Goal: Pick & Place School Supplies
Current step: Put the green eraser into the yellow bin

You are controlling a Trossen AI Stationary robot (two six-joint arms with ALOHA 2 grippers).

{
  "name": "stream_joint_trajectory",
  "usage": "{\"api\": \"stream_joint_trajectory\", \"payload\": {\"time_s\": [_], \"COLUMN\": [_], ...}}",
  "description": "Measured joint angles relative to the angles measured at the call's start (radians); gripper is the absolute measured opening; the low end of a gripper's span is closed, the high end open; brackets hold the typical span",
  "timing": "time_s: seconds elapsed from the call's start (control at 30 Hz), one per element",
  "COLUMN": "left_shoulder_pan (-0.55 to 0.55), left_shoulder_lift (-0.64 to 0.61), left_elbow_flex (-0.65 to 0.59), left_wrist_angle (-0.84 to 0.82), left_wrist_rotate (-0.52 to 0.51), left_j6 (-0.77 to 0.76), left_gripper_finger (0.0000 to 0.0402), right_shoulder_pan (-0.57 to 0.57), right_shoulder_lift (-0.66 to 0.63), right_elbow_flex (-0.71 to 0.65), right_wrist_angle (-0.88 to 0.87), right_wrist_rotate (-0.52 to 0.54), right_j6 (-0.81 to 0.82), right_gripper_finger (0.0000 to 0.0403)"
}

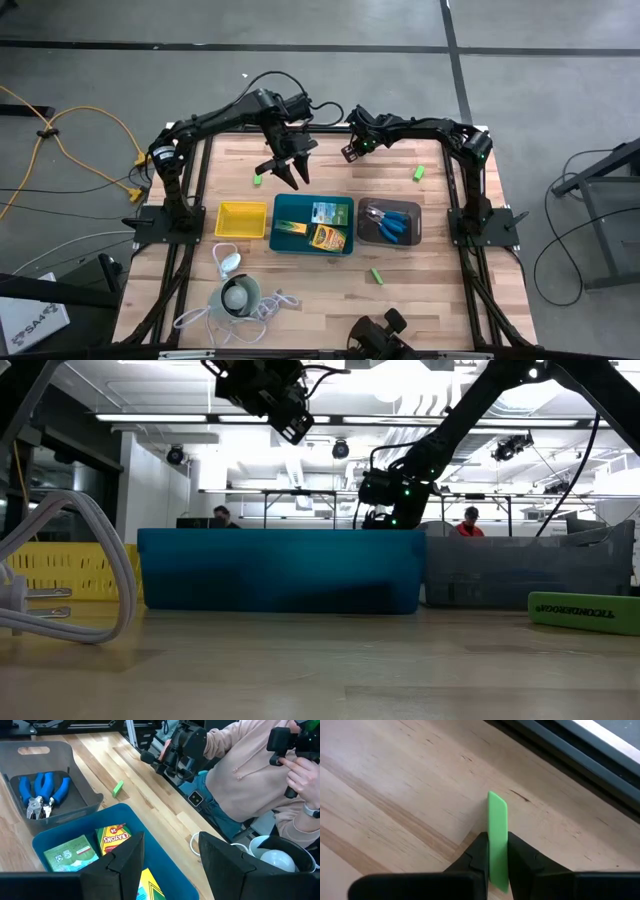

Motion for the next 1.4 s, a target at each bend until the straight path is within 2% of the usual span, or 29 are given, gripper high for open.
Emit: {"api": "stream_joint_trajectory", "payload": {"time_s": [0.23,0.47,0.63,0.93,1.2,1.4], "left_shoulder_pan": [-0.022,-0.052,-0.08,-0.128,-0.153,-0.154], "left_shoulder_lift": [0.0,0.0,0.0,0.0,0.0,0.0], "left_elbow_flex": [0.0,0.0,0.0,0.0,0.0,0.0], "left_wrist_angle": [0.0,0.007,0.026,0.082,0.186,0.218], "left_wrist_rotate": [-0.004,-0.061,-0.109,-0.124,-0.242,-0.215], "left_j6": [-0.001,-0.036,-0.09,-0.147,-0.286,-0.312], "left_gripper_finger": [0.0184,0.0184,0.0184,0.0184,0.0184,0.0184], "right_shoulder_pan": [0.015,0.056,0.109,0.212,0.306,0.396], "right_shoulder_lift": [-0.03,-0.159,-0.272,-0.455,-0.535,-0.567], "right_elbow_flex": [-0.001,-0.001,-0.001,-0.001,-0.001,-0.001], "right_wrist_angle": [-0.013,-0.044,-0.093,-0.163,-0.254,-0.314], "right_wrist_rotate": [-0.007,0.0,0.028,0.05,0.055,0.09], "right_j6": [-0.025,-0.051,-0.076,-0.108,-0.105,-0.1], "right_gripper_finger": [0.0034,0.0034,0.0033,0.0033,0.0033,0.0033]}}
